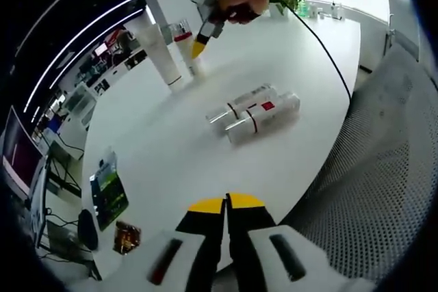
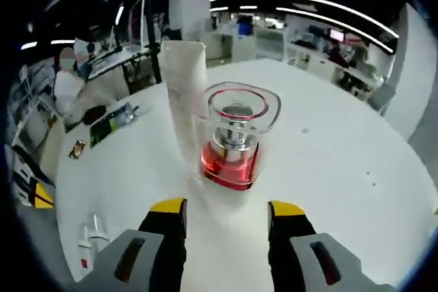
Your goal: Arrange the skincare products in the storage area until every visible bottle or jar stands upright without overlapping.
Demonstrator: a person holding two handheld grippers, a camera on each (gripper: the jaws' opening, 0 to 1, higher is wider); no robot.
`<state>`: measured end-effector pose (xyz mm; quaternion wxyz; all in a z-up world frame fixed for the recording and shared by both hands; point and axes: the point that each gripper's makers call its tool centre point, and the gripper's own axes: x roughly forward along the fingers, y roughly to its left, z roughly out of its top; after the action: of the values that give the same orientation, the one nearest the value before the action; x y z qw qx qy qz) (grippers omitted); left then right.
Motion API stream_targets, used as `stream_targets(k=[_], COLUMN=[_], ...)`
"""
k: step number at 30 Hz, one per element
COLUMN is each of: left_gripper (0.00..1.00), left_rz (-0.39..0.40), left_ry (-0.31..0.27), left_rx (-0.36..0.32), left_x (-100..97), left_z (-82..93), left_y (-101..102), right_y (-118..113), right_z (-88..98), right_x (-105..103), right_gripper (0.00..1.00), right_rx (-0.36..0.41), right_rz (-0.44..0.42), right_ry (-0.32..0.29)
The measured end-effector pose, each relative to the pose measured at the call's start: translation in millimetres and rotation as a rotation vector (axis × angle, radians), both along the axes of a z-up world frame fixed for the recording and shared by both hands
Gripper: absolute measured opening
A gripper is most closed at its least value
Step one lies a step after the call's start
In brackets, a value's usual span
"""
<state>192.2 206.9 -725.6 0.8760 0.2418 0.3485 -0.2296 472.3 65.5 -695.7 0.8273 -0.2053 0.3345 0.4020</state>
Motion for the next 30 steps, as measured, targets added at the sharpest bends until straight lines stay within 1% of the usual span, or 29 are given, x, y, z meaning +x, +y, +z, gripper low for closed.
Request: stream_targets(k=[2, 3, 6, 7, 8, 10, 12, 13, 16, 19, 23, 30], left_gripper=[0.02, 0.02, 0.02, 0.02, 0.02, 0.02, 0.02, 0.02, 0.02, 0.02, 0.02, 0.02], left_rz=[0.0, 0.0, 0.001, 0.002, 0.003, 0.004, 0.005, 0.005, 0.005, 0.005, 0.004, 0.006], left_ry=[0.003, 0.005, 0.007, 0.009, 0.009, 0.008, 0.009, 0.009, 0.009, 0.011, 0.013, 0.015], left_rx=[0.001, 0.002, 0.003, 0.004, 0.005, 0.004, 0.005, 0.006, 0.005, 0.006, 0.007, 0.009], left_x=[-0.3, -0.5, -0.7, -0.8, -0.6, -0.4, -0.4, -0.5, -0.6, -0.9, -1.2, -1.2], left_z=[-0.6, -1.0, -1.2, -1.4, -1.6, -1.5, -1.4, -1.3, -1.1, -1.6, -2.0, -2.0], left_y=[0.2, 0.3, 0.5, 0.8, 0.9, 1.1, 1.3, 1.4, 1.2, 1.0, 1.1, 1.6], right_y=[1.4, 2.1, 8.1, 9.3, 10.3, 10.3, 8.8, 7.2, 8.3, 10.3, 11.8, 14.8], right_z=[1.3, 2.0, 2.0, -0.5, -2.3, -5.8, -6.9, -7.5, -7.3, -7.0, -7.4, -6.7], right_x=[3.8, 4.4, 4.7, 2.5, 0.2, -2.5, -2.7, -3.0, -4.8, -5.8, -4.7, -1.6], right_gripper=[0.44, 0.42, 0.31, 0.25, 0.25, 0.26, 0.22, 0.18, 0.14, 0.12, 0.12, 0.13], right_rx=[-0.019, -0.017, -0.008, -0.039, -0.06, -0.067, -0.064, -0.058, -0.051, -0.037, -0.026, 0.002], right_rz=[0.029, 0.031, 0.051, 0.085, 0.113, 0.106, 0.093, 0.076, 0.064, 0.046, 0.014, -0.016], right_ry=[-0.011, -0.014, 0.011, 0.011, 0.011, 0.026, 0.038, 0.057, 0.07, 0.083, 0.099, 0.106])
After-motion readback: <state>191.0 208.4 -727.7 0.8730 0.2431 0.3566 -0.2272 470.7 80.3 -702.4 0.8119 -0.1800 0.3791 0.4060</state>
